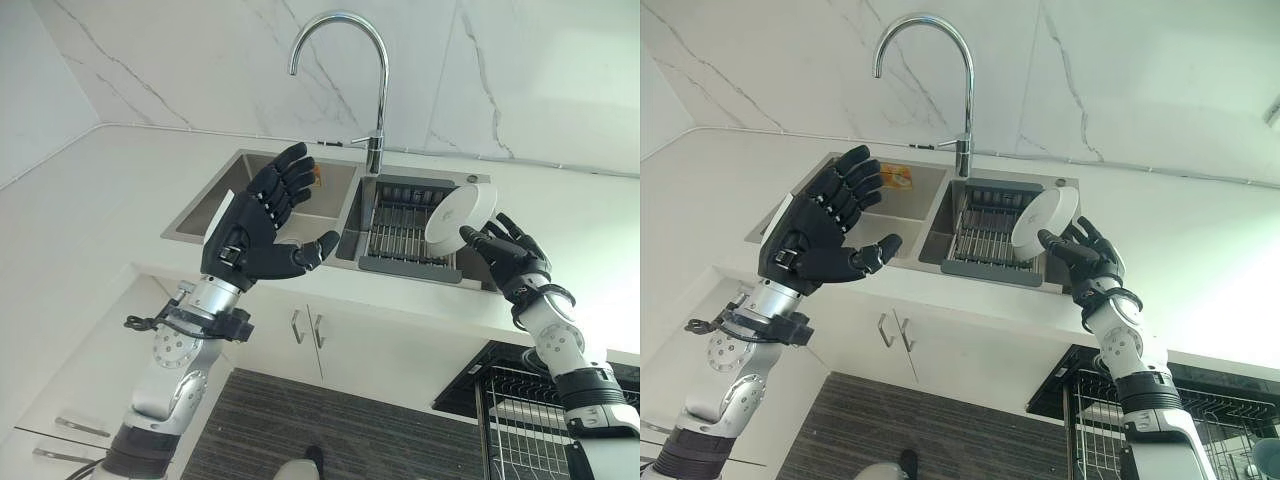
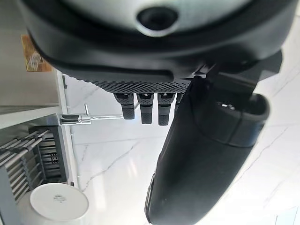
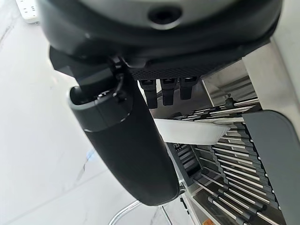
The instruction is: Place the dishes in the dishwasher.
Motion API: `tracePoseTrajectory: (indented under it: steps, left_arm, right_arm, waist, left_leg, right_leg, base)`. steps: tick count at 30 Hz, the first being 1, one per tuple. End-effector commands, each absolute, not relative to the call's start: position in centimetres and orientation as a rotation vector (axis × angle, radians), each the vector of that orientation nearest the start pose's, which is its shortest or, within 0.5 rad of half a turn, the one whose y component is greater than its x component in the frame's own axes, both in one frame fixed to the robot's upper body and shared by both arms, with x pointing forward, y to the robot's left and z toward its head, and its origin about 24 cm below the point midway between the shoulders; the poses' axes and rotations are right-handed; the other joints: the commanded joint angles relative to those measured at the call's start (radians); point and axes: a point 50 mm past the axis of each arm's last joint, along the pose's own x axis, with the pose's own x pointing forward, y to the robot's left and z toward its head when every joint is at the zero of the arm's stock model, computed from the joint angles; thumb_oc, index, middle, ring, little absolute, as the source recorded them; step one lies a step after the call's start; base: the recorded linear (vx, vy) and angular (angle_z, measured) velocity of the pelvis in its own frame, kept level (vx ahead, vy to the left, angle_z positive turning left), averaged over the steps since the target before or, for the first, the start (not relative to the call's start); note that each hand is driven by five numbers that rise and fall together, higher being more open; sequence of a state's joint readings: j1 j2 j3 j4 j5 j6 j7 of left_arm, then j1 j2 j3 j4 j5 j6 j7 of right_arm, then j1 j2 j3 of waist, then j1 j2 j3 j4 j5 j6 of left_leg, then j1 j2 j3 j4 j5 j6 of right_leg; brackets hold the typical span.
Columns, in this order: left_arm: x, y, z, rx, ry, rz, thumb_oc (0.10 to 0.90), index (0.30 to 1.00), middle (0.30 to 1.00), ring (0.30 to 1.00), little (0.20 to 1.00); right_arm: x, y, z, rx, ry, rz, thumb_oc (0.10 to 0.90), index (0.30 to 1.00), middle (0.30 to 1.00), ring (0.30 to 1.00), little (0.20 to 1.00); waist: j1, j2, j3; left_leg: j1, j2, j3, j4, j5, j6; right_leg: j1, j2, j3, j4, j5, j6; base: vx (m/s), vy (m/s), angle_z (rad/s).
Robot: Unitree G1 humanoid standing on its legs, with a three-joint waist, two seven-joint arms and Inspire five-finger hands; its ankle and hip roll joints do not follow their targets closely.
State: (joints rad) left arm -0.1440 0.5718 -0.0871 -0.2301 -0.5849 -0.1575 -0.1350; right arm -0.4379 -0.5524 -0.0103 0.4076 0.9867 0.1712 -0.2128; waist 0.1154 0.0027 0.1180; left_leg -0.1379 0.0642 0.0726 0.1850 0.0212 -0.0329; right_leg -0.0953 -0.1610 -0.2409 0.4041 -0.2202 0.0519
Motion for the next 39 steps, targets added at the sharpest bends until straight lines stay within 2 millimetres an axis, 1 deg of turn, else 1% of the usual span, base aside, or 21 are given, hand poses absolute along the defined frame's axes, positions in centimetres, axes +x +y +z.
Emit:
tracePoseTrajectory:
  steps: [1,8,24,33,39]
  left_arm:
    - [26.4,18.2,20.5,-0.004,-0.669,-0.416,0.8,0.9,0.9,0.9,0.9]
    - [26.5,18.2,20.5,-0.003,-0.661,-0.416,0.8,0.9,0.9,0.9,0.9]
    - [26.6,18.4,20.4,-0.004,-0.642,-0.416,0.8,0.9,0.9,0.9,0.9]
    - [26.6,18.8,20.4,-0.005,-0.64,-0.407,0.8,0.9,0.9,0.9,0.9]
    - [26.6,19.0,20.2,-0.005,-0.633,-0.412,0.8,0.9,0.9,0.9,0.9]
  right_arm:
    - [35.5,-26.6,16.9,0.494,-0.131,-0.159,0.8,0.9,0.9,0.9,0.9]
    - [35.9,-26.8,17.3,0.49,-0.122,-0.154,0.8,0.9,0.9,0.9,0.9]
    - [36.6,-27.8,17.4,0.51,-0.068,-0.173,0.8,0.9,0.9,0.9,0.9]
    - [36.7,-29.1,17.4,0.534,-0.06,-0.234,0.8,0.9,0.9,0.9,0.9]
    - [36.6,-30.4,18.2,0.556,-0.095,-0.298,0.8,0.9,0.9,0.9,0.9]
  waist:
    - [-0.001,-0.037,-0.077]
    - [0.006,-0.038,-0.079]
    - [0.029,-0.041,-0.077]
    - [0.05,-0.043,-0.073]
    - [0.068,-0.042,-0.072]
  left_leg:
    - [0.026,0.011,-0.006,0.115,-0.241,-0.032]
    - [0.027,0.008,-0.012,0.115,-0.241,-0.033]
    - [0.027,0.001,-0.027,0.115,-0.235,-0.035]
    - [0.027,-0.008,-0.045,0.115,-0.231,-0.036]
    - [0.026,-0.016,-0.063,0.115,-0.227,-0.038]
  right_leg:
    - [0.051,-0.013,-0.069,-0.104,0.015,0.064]
    - [0.055,-0.014,-0.073,-0.104,0.012,0.063]
    - [0.07,-0.017,-0.093,-0.104,0.008,0.06]
    - [0.084,-0.021,-0.114,-0.104,0.004,0.058]
    - [0.097,-0.025,-0.132,-0.104,-0.001,0.058]
  base:
    - [0.0,0.0,0.0]
    - [0.0,-0.001,0.03]
    - [0.0,-0.001,0.05]
    - [-0.01,-0.007,0.09]
    - [-0.01,-0.021,0.16]
